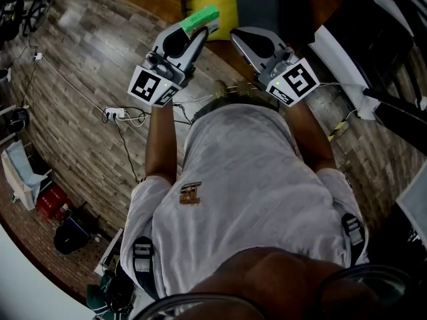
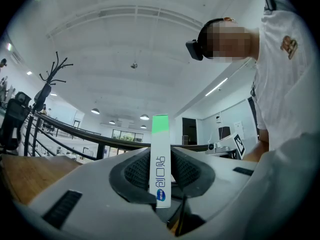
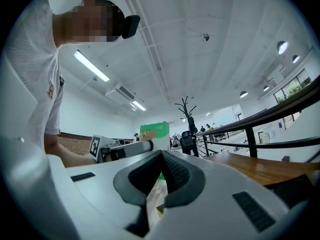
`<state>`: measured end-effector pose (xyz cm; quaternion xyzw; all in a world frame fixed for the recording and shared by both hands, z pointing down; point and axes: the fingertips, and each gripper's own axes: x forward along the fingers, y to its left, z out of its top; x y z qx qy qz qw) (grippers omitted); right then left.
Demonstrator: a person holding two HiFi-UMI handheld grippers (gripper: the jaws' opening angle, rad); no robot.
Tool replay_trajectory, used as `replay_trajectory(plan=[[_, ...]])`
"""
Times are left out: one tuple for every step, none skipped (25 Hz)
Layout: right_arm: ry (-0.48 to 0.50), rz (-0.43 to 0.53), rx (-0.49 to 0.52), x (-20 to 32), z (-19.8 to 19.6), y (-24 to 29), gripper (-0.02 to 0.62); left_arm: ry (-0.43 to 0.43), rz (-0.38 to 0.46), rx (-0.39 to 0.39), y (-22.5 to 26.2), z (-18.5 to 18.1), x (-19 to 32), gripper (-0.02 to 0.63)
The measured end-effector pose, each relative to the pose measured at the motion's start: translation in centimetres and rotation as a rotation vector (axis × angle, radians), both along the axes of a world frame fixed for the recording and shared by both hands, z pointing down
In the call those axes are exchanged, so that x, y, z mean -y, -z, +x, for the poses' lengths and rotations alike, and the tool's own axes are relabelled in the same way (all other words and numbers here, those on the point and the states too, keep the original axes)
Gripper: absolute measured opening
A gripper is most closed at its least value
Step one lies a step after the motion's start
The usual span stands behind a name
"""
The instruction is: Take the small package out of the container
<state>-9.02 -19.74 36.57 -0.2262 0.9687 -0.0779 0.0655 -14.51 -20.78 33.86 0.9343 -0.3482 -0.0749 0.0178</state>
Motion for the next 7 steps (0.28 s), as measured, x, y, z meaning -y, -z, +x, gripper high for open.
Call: replay_trajectory(plan=[[0.001, 0.0, 0.0, 0.03, 0.03, -0.03, 0.031, 0.0, 0.0, -0.001, -0.01, 0.01, 0.02, 0.107], [0.001, 0.0, 0.0, 0.04, 0.08, -0.09, 0.031, 0.0, 0.0, -0.001, -0.05, 0.05, 0.03, 0.109], [0.001, 0.0, -0.001, 0.05, 0.12, -0.17, 0.031, 0.0, 0.0, -0.003, -0.1, 0.07, 0.04, 0.109], [0.002, 0.0, -0.001, 0.08, 0.11, -0.24, 0.031, 0.0, 0.0, -0.004, -0.14, 0.05, 0.06, 0.107], [0.002, 0.0, -0.001, 0.12, 0.05, -0.28, 0.031, 0.0, 0.0, -0.005, -0.17, -0.02, 0.1, 0.109], [0.002, 0.0, -0.002, 0.18, -0.05, -0.32, 0.031, 0.0, 0.0, -0.006, -0.18, -0.12, 0.16, 0.109], [0.002, -0.001, -0.002, 0.25, -0.15, -0.35, 0.031, 0.0, 0.0, -0.007, -0.2, -0.22, 0.22, 0.107]])
